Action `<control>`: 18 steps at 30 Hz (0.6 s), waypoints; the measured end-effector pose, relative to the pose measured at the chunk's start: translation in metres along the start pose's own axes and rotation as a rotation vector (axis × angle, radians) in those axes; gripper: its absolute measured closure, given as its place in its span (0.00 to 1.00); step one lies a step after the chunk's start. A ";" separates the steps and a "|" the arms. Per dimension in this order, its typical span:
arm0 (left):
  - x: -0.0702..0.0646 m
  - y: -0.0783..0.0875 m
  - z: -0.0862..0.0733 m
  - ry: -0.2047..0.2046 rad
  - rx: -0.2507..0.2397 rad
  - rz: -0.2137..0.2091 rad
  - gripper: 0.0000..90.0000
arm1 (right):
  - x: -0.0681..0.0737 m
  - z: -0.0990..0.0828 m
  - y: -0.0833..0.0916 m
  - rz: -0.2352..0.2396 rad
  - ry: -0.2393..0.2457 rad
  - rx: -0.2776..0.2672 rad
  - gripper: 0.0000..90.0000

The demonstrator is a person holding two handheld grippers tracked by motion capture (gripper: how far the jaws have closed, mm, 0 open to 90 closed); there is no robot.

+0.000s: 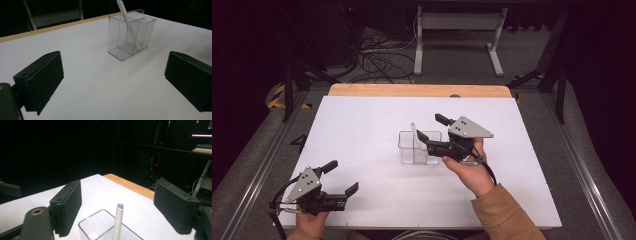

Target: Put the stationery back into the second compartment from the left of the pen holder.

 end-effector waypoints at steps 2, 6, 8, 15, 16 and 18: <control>0.001 0.000 0.000 -0.005 -0.001 0.004 0.03 | -0.002 0.000 0.009 -0.004 0.003 -0.010 0.23; 0.000 0.000 0.000 -0.002 -0.001 0.003 0.03 | -0.006 -0.002 0.026 -0.007 -0.005 -0.025 0.21; -0.001 0.000 0.001 -0.009 -0.003 0.004 0.03 | -0.006 -0.005 0.034 0.003 -0.007 -0.025 0.21; -0.002 0.001 0.001 -0.018 -0.004 0.008 0.03 | -0.005 -0.024 0.059 0.030 -0.006 0.012 0.21; -0.002 0.001 0.001 -0.019 -0.004 0.009 0.03 | -0.006 -0.028 0.063 0.031 -0.008 0.033 0.22; -0.002 0.002 0.001 -0.022 -0.007 0.012 0.03 | -0.007 -0.035 0.069 0.037 -0.008 0.072 0.21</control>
Point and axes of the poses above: each handheld gripper's, and its own axes: y roughly backward along the jaws, z roughly out of its top, x roughly to its left, the point moved 6 cm from there along -y, roughly forward along the jaws, and after that the axes turned 14 degrees about y, right-handed, at the moved point
